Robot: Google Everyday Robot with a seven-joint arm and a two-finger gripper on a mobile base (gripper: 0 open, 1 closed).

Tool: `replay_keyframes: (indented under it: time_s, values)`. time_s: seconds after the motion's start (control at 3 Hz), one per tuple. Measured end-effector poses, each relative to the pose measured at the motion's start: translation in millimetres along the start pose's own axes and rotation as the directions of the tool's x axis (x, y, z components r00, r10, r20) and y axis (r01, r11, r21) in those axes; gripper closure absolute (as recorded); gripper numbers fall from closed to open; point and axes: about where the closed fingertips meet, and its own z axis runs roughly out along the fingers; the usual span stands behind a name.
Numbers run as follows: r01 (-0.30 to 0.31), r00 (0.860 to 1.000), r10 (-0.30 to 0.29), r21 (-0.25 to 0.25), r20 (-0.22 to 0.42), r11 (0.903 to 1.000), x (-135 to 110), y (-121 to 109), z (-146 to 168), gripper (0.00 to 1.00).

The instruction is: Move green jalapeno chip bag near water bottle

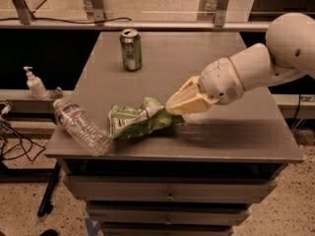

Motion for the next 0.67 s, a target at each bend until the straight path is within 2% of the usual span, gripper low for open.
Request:
replay_keyframes:
  time_s: [0.33, 0.67]
  values:
    - [0.007, 1.000, -0.007, 0.005, -0.004, 1.0000, 2.9, -1.5, -0.4, 0.13]
    - [0.014, 1.000, -0.014, 0.016, -0.010, 0.9998, 6.4, -3.7, -3.1, 0.00]
